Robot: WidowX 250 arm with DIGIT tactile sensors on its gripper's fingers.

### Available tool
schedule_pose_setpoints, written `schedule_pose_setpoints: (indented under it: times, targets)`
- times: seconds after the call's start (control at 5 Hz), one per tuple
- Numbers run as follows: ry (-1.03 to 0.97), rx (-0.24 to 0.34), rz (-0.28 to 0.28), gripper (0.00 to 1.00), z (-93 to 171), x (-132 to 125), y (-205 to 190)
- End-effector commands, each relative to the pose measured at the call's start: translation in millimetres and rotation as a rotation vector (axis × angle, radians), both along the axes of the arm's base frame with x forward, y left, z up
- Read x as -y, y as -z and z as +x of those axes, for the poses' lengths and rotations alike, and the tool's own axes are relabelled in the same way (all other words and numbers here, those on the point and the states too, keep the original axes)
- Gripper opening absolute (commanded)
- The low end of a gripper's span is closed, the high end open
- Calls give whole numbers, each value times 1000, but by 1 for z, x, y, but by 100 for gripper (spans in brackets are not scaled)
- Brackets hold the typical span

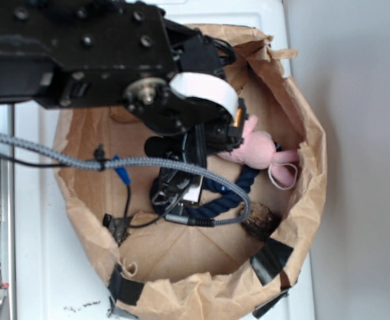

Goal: Grab the pink bunny.

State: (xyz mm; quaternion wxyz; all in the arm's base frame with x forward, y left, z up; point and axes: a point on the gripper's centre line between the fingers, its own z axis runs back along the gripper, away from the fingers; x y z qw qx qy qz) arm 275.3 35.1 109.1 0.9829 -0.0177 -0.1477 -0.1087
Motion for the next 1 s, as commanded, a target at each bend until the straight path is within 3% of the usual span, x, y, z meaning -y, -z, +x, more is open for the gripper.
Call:
schedule_pose_setpoints:
  times: [0.0,0.8]
  targets:
    - [20,-2,7,100,19,-4,-15]
    - [20,-2,19,100,19,-2,-14]
